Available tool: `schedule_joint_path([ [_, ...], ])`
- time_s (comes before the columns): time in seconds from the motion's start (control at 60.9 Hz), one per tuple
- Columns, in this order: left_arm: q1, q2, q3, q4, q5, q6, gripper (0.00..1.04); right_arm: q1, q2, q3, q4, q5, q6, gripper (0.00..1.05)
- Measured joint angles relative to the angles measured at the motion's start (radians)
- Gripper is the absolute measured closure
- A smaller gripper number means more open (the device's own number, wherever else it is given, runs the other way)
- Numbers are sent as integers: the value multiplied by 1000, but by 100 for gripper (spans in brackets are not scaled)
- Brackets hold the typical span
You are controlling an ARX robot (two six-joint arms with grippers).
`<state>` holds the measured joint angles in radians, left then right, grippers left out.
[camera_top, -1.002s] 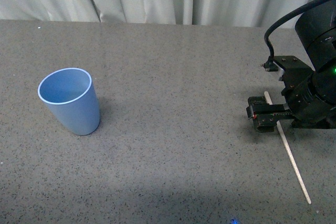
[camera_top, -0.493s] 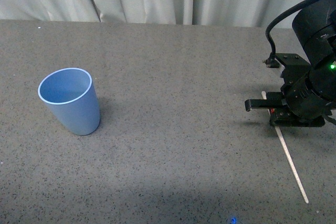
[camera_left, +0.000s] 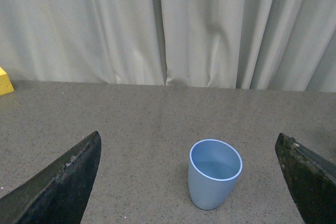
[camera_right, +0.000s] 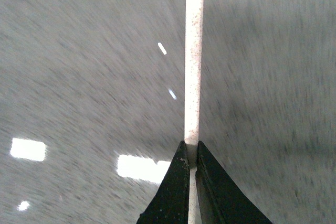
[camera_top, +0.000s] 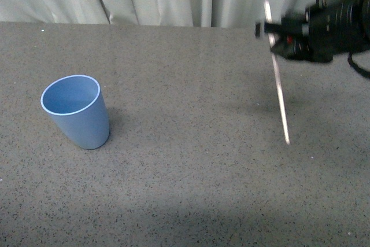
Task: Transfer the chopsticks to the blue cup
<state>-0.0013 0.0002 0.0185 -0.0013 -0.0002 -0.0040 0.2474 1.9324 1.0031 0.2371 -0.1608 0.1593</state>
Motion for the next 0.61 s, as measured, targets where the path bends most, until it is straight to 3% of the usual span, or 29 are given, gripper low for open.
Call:
schedule_joint_path([
  [0.296,0,0,0,0,0,0,7,134,35,142,364,-243,56,104],
  [0.608,0,0,0,0,0,0,7,317,222,340,480,-355,71,104],
])
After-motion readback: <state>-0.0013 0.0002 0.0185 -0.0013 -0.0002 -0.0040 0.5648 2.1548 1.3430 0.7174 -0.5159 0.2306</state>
